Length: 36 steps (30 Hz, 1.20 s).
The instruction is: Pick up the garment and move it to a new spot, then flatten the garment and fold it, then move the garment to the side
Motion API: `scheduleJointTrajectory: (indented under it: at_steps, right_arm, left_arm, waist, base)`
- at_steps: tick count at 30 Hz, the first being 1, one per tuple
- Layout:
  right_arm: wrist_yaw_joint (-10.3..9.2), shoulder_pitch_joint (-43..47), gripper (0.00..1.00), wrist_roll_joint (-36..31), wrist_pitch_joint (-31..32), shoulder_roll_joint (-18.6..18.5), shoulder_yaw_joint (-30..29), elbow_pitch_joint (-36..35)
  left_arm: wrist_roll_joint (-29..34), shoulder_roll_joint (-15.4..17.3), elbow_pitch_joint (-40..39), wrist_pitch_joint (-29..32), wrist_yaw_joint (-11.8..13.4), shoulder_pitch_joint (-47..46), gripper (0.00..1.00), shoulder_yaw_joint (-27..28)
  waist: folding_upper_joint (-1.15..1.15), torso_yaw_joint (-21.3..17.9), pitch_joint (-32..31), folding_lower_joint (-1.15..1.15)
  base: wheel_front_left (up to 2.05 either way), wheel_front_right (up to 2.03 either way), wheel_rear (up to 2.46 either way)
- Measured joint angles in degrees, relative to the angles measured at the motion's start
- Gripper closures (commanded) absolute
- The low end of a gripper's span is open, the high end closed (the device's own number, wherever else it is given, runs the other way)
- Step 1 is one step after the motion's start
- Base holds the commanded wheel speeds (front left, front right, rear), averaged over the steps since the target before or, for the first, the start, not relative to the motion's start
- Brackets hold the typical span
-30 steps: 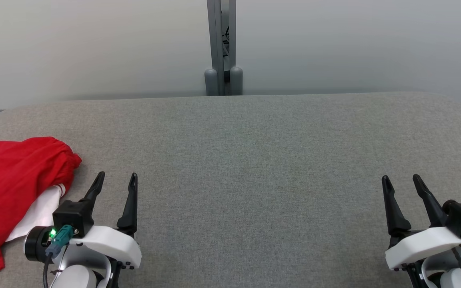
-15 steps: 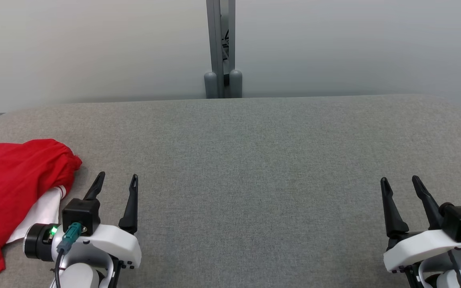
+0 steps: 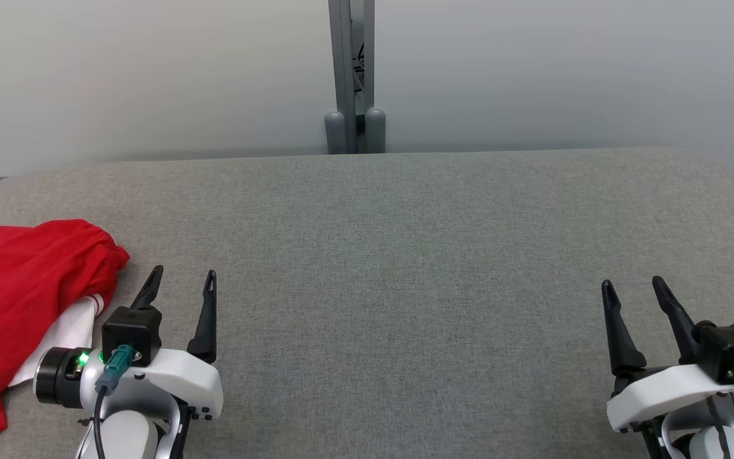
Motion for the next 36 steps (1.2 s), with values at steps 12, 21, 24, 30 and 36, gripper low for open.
scheduleJointTrajectory:
  at_steps: [12, 21, 24, 30, 36]
  right_arm:
    - [0.0, -0.2, 0.0, 0.8, -0.5, 0.1, -0.5, 0.5]
    - [0.0, -0.3, 0.0, 1.1, -0.6, 0.1, -0.4, 0.7]
    - [0.0, -0.3, 0.0, 1.2, -0.9, 0.1, -0.4, 0.7]
    - [0.0, -0.4, 0.0, 1.5, -0.9, 0.1, -0.5, 0.7]
    - [0.0, -0.3, 0.0, 1.4, -0.9, 0.1, -0.7, 0.0]
  left_arm:
    - [-1.5, -0.2, 0.4, 0.4, 0.5, 0.0, 0.0, 0.1]
    - [-1.7, -0.1, 0.5, 0.7, 0.8, 0.0, 0.0, -0.3]
    - [-1.7, -0.1, 0.4, 0.8, 1.0, 0.0, 0.0, -0.4]
    - [-2.1, 0.1, 0.2, 0.9, 1.0, 0.0, 0.0, -0.6]
    - [-2.6, -0.2, 0.3, 0.8, 1.1, -0.2, 0.0, -0.9]
  waist:
    - [0.0, 0.1, 0.4, 0.0]
    - [0.0, 0.2, 0.6, 0.0]
    - [0.0, 0.4, 0.7, 0.0]
    - [0.0, 1.2, 0.7, 0.0]
    - [0.0, 3.8, 0.6, 0.0]
  base:
    - [0.0, 0.0, 0.0]
    - [0.0, 0.0, 0.0]
    - [0.0, 0.0, 0.0]
    - [0.0, 0.0, 0.0]
    - [0.0, 0.0, 0.0]
